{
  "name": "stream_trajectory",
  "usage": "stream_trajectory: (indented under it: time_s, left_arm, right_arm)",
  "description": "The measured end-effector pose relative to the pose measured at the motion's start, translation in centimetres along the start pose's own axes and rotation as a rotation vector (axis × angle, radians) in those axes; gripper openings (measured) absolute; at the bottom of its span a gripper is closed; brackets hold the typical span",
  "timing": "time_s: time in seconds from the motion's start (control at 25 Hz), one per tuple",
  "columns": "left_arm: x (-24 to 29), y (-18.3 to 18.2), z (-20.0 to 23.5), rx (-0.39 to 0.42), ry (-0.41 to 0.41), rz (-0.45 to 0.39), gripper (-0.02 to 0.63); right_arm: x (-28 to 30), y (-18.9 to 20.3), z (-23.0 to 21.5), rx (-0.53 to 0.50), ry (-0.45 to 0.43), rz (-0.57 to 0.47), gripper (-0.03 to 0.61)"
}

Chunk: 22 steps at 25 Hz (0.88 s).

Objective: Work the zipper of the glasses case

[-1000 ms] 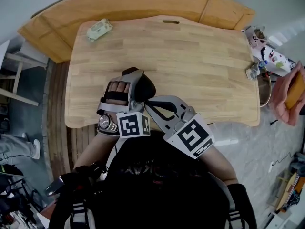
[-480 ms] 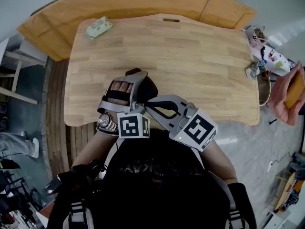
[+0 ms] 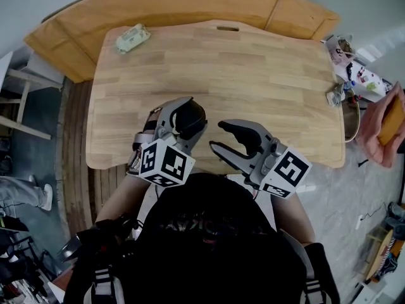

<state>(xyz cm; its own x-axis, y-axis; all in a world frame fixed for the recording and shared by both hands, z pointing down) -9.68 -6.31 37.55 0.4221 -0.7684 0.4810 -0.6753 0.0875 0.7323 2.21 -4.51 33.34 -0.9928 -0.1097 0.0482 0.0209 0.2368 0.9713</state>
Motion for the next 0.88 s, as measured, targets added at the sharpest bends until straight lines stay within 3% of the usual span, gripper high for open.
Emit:
stream_trajectory:
  time_s: [0.24, 0.36, 0.52, 0.88]
  left_arm:
    - [-1.5, -1.3, 0.6, -0.620, 0.340, -0.341, 0.288]
    - [-2.1, -2.4, 0.5, -0.823, 0.505, -0.470, 0.288]
    - [-2.1, -3.2, -0.1, -0.915, 0.597, -0.511, 0.287]
    - [-1.9, -2.9, -0.7, -0.994, 0.613, -0.512, 0.287]
  right_arm:
    - [-2.5, 1.5, -2.7, 0.182, -0.016, -0.039, 0.278]
    - [-2.6, 2.0, -2.7, 0.250, -0.068, -0.044, 0.301]
    - [-1.8, 2.1, -2.1, 0.350, -0.150, -0.064, 0.309]
    - [-1.5, 3.5, -2.5, 0.418, -0.164, -0.018, 0.314]
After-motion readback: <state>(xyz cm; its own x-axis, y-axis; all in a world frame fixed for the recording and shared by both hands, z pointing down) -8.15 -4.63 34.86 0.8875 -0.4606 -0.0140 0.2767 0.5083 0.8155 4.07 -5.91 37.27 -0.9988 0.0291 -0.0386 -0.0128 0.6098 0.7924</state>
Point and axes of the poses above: the fingertips, and each gripper's own axes: x forward along the fingers, z to its left, y out of its underside, the point moved 6 cm from there along -x, backward along the fingers, and after that the axes turned 1 degree about x, right-handed, at the moved point
